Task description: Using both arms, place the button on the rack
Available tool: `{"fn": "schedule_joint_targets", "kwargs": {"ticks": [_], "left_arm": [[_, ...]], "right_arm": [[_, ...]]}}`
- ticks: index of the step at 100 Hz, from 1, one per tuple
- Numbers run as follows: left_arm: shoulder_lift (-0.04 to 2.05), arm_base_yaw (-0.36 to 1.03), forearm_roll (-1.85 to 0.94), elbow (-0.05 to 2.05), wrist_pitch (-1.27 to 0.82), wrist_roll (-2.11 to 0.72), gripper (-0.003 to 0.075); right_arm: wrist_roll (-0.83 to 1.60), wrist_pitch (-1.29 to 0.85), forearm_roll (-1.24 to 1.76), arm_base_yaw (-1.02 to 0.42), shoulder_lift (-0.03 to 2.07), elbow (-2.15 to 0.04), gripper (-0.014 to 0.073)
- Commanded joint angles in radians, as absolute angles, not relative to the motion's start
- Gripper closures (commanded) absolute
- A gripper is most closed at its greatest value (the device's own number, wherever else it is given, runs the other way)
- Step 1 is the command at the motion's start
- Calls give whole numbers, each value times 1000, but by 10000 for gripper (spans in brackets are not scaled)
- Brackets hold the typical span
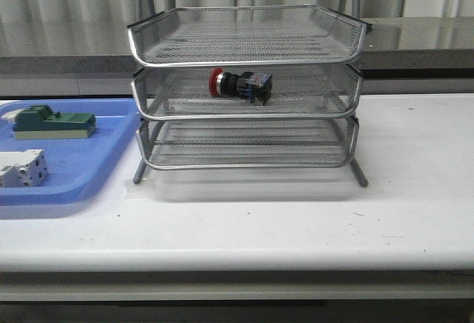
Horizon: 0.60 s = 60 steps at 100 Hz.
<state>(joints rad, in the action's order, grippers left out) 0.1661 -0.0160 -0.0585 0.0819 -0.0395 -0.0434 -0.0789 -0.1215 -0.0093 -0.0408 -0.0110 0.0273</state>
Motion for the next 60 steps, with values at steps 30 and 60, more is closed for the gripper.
{"fn": "schedule_joint_targets", "kwargs": {"ticks": [30, 60], "left_arm": [[-24, -52, 53, -48, 38, 114, 740], [-38, -50, 94, -48, 19, 122, 740]], "right_arm": [[-69, -36, -7, -33, -31, 13, 654], [-69, -36, -7, -33, -30, 13, 654]]}}
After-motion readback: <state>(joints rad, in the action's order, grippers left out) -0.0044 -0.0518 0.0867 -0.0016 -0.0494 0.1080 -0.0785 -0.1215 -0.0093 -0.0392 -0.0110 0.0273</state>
